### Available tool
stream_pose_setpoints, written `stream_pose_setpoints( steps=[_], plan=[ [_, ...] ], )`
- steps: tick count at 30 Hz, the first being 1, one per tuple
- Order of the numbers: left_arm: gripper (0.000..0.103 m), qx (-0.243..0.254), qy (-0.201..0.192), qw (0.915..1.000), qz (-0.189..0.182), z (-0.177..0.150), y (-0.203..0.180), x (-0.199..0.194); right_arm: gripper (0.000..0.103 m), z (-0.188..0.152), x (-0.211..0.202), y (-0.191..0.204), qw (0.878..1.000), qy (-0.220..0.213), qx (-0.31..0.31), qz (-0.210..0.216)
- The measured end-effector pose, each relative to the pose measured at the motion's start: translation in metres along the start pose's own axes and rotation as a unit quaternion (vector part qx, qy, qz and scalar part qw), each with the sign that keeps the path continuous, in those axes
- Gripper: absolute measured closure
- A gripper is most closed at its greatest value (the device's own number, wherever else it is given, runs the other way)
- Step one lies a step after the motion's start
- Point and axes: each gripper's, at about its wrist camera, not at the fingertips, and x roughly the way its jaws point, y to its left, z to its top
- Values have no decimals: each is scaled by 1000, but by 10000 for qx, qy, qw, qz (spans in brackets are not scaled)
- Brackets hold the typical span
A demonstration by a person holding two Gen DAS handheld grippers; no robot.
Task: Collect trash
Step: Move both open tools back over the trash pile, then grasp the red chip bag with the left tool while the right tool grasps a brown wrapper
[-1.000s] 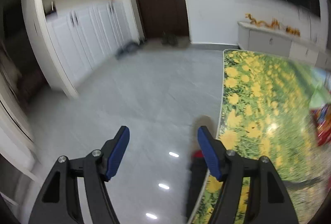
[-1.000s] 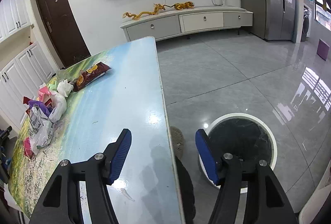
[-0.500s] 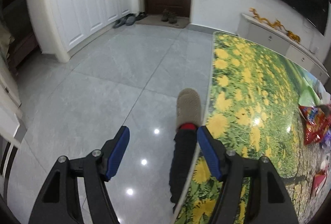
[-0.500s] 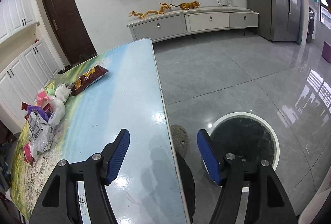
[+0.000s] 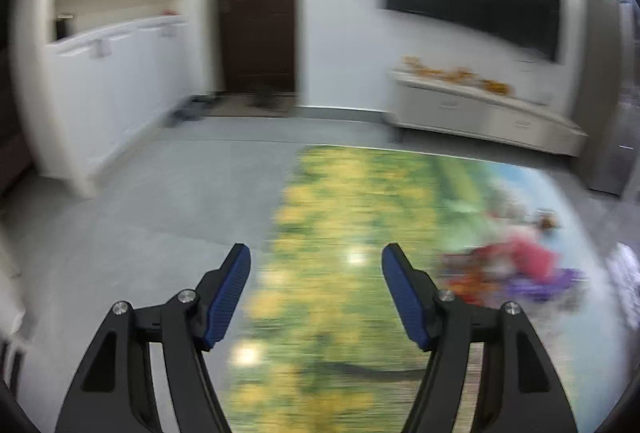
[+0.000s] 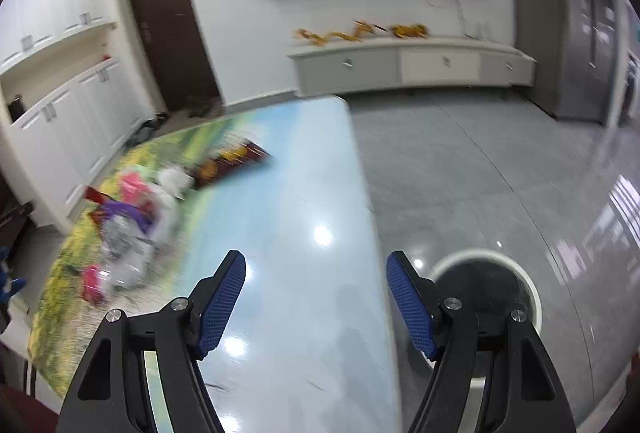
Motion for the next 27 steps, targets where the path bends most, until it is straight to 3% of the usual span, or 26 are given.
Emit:
stream_pose_setpoints(
  steps=[2, 6, 11, 16, 20, 24, 27],
  plan=[
    [36, 154, 211, 9972, -707, 1, -27, 11, 32, 9, 5, 11, 9998, -15, -147, 105],
    [36, 643, 640, 9876, -1280, -2, -77, 45, 32, 26, 36, 30, 9987, 205, -251, 397],
    [37, 821, 971, 9814, -1436, -8, -101, 79, 32, 49, 89, 48, 9961, 486, -272, 685],
    [37, 802, 1158, 9811, -1329, -16, -102, 102, 32, 80, 150, 54, 9931, 753, 26, 899],
    [37, 750, 1277, 9801, -1319, -18, -96, 117, 32, 103, 190, 52, 9933, 788, 104, 834],
    [54, 632, 1439, 9780, -1369, -21, -91, 128, 32, 114, 222, 57, 9915, 953, -106, 874],
    [58, 577, 1439, 9780, -1396, -25, -90, 130, 36, 103, 231, 61, 9903, 1055, -285, 857]
  ],
)
